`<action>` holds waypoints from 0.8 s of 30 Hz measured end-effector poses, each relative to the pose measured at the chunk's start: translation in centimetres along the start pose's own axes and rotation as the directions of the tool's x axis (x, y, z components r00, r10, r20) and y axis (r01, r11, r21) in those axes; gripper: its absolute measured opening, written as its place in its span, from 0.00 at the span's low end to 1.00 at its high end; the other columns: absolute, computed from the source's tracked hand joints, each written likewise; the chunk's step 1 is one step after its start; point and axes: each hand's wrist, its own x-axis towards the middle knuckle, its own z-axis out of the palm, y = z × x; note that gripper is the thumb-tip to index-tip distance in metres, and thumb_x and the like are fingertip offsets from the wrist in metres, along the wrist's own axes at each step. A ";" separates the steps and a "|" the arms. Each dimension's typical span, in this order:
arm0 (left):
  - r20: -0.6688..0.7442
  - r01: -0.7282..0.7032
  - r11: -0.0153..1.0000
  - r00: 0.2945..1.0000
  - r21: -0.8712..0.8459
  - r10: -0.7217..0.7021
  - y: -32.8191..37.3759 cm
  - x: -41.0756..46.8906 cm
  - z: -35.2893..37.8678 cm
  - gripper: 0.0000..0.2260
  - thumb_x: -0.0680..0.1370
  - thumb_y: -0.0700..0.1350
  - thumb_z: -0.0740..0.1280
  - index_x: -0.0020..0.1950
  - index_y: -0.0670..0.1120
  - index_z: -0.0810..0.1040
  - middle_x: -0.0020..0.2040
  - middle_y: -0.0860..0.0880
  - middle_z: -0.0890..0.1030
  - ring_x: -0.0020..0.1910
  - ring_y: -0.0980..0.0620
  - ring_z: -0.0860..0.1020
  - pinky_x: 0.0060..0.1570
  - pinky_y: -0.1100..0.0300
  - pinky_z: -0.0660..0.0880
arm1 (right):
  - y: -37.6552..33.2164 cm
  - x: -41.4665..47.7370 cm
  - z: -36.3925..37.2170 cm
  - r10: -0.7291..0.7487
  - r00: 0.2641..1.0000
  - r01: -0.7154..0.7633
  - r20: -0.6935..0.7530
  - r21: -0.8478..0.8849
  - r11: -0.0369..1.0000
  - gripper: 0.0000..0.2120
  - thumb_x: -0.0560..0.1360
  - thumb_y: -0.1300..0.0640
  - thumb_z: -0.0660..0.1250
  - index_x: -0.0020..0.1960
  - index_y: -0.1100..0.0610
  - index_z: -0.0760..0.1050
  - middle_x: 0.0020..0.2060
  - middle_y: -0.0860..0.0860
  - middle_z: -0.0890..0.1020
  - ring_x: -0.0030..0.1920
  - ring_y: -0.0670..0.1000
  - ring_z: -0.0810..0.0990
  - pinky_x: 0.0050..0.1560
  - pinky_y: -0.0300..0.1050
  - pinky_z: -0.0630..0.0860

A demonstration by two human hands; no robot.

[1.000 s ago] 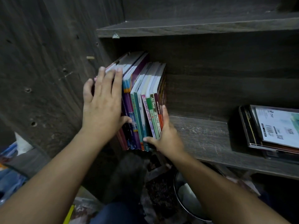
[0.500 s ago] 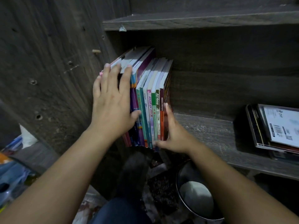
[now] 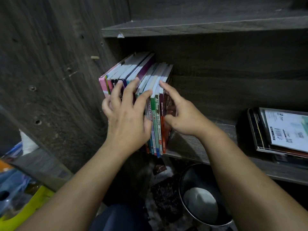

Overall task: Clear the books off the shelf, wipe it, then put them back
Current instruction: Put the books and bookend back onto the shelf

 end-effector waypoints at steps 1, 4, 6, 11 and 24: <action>-0.009 0.007 1.000 1.000 -0.023 -0.007 0.0 0.1 -0.1 0.27 0.68 0.46 0.67 0.67 0.50 0.73 0.74 0.46 0.63 0.74 0.40 0.54 0.64 0.38 0.56 | -0.1 0.0 0.0 0.007 1.000 -0.007 0.005 -0.004 1.000 0.44 0.73 0.66 0.65 0.73 0.30 0.51 0.69 0.46 0.69 0.51 0.44 0.82 0.51 0.49 0.81; -0.079 0.031 0.992 0.996 -0.119 -0.041 0.4 -0.2 -0.9 0.17 0.67 0.47 0.66 0.55 0.48 0.77 0.71 0.48 0.68 0.73 0.42 0.58 0.63 0.44 0.56 | -0.2 0.0 -0.3 0.035 0.999 -0.035 0.006 -0.015 0.999 0.41 0.74 0.67 0.61 0.72 0.30 0.53 0.60 0.42 0.74 0.51 0.50 0.82 0.51 0.55 0.80; -0.143 0.042 0.970 0.987 -0.241 -0.078 0.9 -1.3 -1.5 0.07 0.68 0.47 0.68 0.43 0.46 0.75 0.66 0.48 0.73 0.69 0.45 0.66 0.61 0.49 0.61 | -0.2 0.0 -0.4 0.052 0.999 -0.052 0.003 -0.023 0.998 0.39 0.75 0.67 0.59 0.71 0.30 0.54 0.58 0.45 0.75 0.53 0.53 0.82 0.53 0.57 0.79; 0.159 0.293 0.913 0.954 -0.285 -0.256 4.3 -3.3 -4.2 0.11 0.77 0.46 0.65 0.54 0.50 0.64 0.46 0.53 0.73 0.44 0.48 0.76 0.44 0.55 0.70 | -0.7 0.1 -0.3 0.040 0.999 -0.043 -0.036 -0.098 0.994 0.34 0.76 0.66 0.57 0.73 0.36 0.55 0.69 0.50 0.70 0.56 0.45 0.77 0.55 0.40 0.73; 0.613 0.091 0.981 0.770 0.174 -0.180 3.2 0.3 -10.8 0.38 0.75 0.44 0.65 0.78 0.59 0.47 0.62 0.44 0.75 0.56 0.44 0.76 0.54 0.55 0.75 | -3.5 0.7 0.2 -0.062 0.998 0.054 -0.012 -0.348 0.936 0.37 0.74 0.54 0.66 0.77 0.50 0.51 0.77 0.52 0.55 0.73 0.53 0.63 0.66 0.46 0.66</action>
